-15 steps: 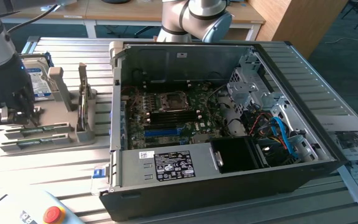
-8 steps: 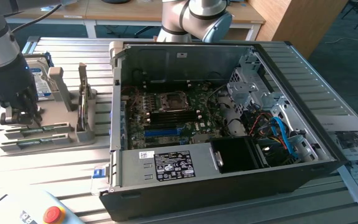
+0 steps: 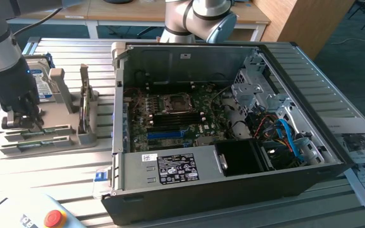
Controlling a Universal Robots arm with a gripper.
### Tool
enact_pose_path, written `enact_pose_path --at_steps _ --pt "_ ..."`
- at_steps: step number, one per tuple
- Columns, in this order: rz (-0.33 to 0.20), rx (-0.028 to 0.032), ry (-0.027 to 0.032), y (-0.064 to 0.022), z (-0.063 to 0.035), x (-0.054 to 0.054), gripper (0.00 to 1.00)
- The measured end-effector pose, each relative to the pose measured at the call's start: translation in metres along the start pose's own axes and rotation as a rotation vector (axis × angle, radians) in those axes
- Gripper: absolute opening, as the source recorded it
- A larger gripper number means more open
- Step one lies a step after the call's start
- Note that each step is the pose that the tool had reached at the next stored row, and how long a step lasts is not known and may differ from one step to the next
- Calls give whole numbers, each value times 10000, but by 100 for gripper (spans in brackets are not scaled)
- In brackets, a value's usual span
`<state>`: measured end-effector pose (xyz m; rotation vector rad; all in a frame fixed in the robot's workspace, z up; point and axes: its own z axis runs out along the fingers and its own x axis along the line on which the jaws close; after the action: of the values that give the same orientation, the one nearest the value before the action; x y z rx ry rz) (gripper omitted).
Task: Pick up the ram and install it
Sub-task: 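Pick up the ram and move it above insertion slot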
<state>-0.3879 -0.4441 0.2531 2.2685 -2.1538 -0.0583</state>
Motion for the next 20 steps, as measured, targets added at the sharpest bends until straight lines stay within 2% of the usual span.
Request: enact_pose_path --at_steps 16,20 --pt "-1 6 0 -2 131 3 24" --pt "0 5 1 -2 136 3 24"
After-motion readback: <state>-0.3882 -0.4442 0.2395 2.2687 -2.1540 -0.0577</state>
